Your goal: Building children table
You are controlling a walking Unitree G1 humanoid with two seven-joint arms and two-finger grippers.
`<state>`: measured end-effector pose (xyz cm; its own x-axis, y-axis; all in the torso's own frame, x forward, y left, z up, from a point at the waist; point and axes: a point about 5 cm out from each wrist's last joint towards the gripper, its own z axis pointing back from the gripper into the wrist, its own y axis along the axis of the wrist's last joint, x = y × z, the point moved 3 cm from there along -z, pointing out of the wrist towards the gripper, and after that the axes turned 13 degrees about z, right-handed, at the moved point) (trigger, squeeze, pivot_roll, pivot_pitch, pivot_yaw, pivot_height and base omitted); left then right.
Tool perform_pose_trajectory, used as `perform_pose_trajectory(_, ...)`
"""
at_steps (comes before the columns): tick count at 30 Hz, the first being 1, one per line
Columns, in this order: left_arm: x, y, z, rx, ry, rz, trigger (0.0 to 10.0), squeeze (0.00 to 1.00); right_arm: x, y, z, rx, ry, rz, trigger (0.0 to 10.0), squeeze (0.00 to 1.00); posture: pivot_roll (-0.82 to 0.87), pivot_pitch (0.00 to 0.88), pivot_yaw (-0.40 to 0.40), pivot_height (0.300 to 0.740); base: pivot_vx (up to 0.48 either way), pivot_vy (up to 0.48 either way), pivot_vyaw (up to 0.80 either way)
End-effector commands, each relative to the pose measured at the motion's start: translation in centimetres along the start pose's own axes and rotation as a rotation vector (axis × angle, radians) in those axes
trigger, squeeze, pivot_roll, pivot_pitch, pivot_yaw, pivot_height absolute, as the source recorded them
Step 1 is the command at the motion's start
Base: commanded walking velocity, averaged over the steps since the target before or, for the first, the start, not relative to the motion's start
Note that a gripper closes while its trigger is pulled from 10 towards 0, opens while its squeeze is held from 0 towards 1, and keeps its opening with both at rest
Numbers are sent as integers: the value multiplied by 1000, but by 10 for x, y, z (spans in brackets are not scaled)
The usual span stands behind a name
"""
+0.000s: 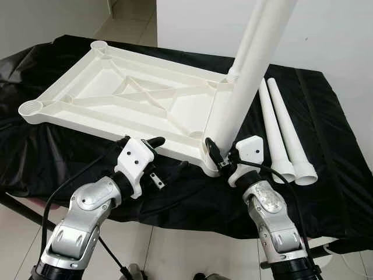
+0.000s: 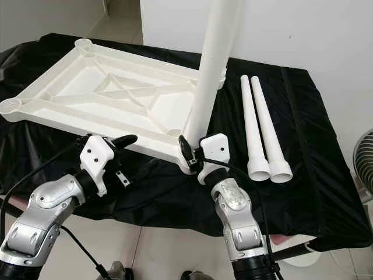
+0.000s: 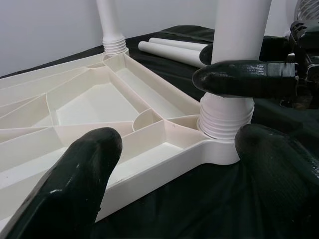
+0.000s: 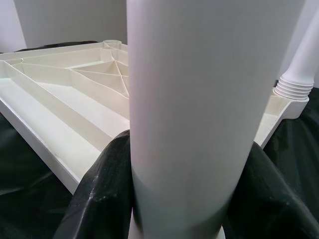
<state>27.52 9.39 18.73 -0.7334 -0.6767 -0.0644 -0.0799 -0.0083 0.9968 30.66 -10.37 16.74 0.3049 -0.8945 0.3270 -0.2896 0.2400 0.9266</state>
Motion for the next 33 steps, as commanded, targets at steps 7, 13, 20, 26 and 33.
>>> perform_pose_trajectory(7, 2, -3, -2, -8, -18, 8, 10000, 0, -3, -40, 14, -195, -97, -43, 10000, 0, 172, 139, -30, 740, 0, 0, 0)
perform_pose_trajectory(13, 3, -2, -4, -6, -23, 7, 10000, 0, 10, -46, 17, -275, -337, -26, 10000, 0, 172, 138, -30, 740, 0, 0, 0)
perform_pose_trajectory(20, 3, -2, -6, -2, -26, 9, 10000, 0, 7, -39, 18, -265, -425, -4, 10000, 0, 165, 135, -32, 740, 0, 0, 0)
perform_pose_trajectory(26, 4, -2, -7, 0, -31, 9, 10000, 0, 4, -40, 17, -271, -404, -3, 10000, 0, 164, 135, -36, 740, 0, 0, 0)
perform_pose_trajectory(33, 4, -1, -7, 2, -30, 10, 10000, 0, 9, -46, 19, -314, -477, -53, 10000, 0, 168, 137, -35, 740, 0, 0, 0)
